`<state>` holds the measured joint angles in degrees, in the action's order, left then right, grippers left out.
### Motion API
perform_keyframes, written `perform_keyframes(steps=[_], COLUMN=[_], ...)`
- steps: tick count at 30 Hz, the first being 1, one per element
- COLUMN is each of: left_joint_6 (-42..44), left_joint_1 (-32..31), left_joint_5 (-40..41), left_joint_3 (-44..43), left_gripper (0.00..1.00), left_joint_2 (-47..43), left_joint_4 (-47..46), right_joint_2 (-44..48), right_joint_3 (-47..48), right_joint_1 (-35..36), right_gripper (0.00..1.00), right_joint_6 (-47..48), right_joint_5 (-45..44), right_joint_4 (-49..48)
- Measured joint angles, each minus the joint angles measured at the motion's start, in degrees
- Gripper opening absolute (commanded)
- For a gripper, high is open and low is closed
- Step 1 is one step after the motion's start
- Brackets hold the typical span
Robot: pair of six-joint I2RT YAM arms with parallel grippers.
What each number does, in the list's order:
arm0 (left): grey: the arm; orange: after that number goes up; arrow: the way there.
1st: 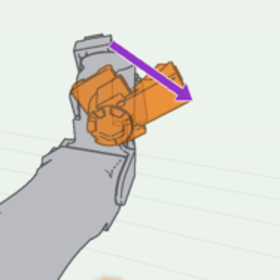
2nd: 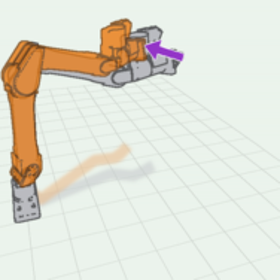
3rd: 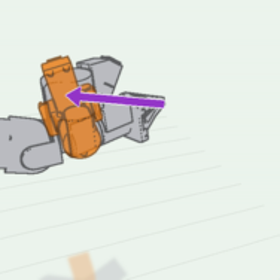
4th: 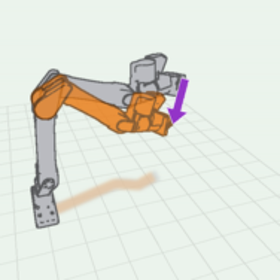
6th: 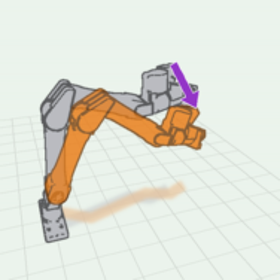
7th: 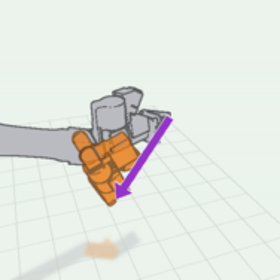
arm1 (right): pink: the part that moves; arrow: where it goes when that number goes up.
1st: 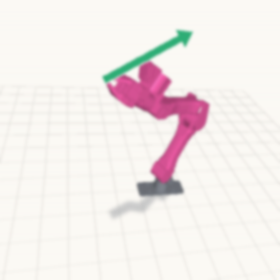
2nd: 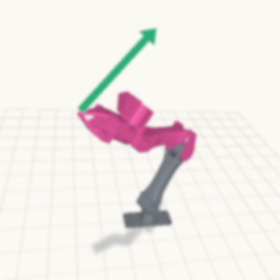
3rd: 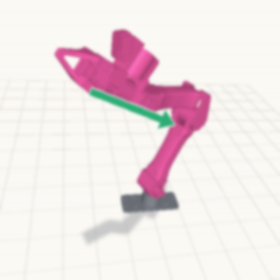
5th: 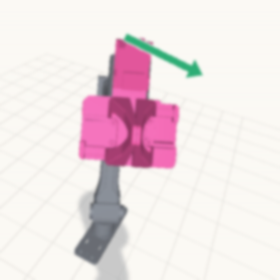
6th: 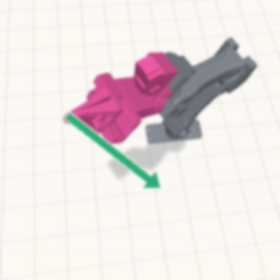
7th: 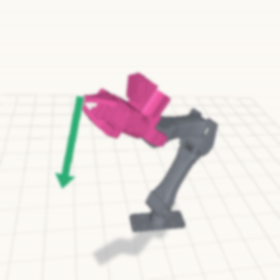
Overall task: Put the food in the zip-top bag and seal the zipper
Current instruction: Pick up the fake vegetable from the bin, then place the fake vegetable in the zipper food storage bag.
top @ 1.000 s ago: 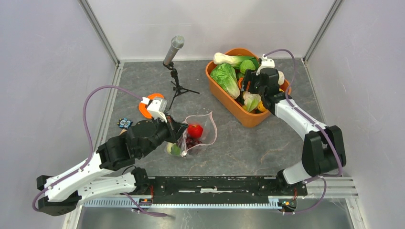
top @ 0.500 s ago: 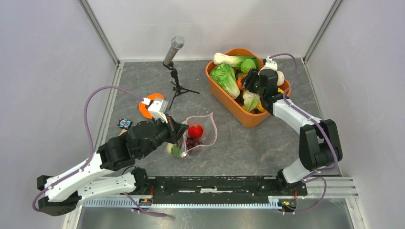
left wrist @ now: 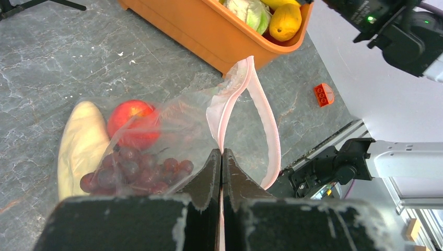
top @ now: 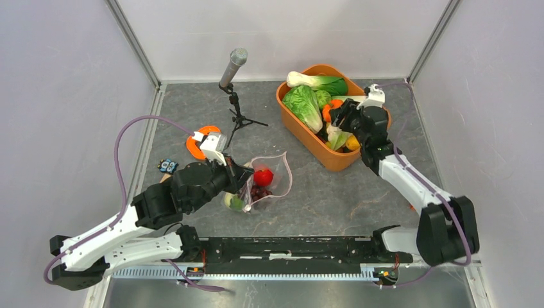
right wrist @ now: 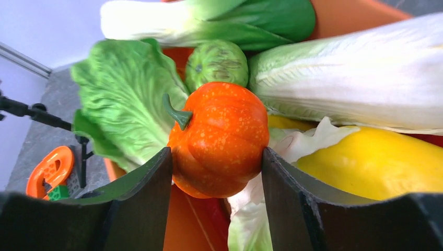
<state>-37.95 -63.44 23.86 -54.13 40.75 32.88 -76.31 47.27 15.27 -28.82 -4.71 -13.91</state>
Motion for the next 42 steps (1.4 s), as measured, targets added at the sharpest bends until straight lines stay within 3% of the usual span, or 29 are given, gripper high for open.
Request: perform_keyframes(steps=[10,18,25,32,42], left_joint_6=[0.0,0.0,0.0,0.0,0.0], left_joint_1=[0.0,0.0,0.0,0.0,0.0], left_joint_5=[-0.2,-0.2,-0.2,-0.2,-0.2], left_joint_3=[0.0,0.0,0.0,0.0,0.0], left_gripper=[0.02,0.02,0.02,0.02,0.02], left_joint_2=[1.0,1.6,2.2,2.5,2.6], left_joint_4=[-0.1,-0.3,-0.6,-1.3,-1.3], right_joint_2=[15.0,24.0,26.9,25.9,20.1], right_joint_3=[-6.5,-10.7,-11.5,-11.5,-10.0], right_joint_1=[0.0,1.0,10.4,20.2,27.8], right_gripper=[0.29,0.32,0.32,0.33,0.41], right_joint_6=[3.9,2.5,6.6,15.3,25.4], right_joint_5=[6.8,29.2,43.4,47.1,42.7], right_joint_4=[-1.7,-10.0,-12.2,-7.2,3.5])
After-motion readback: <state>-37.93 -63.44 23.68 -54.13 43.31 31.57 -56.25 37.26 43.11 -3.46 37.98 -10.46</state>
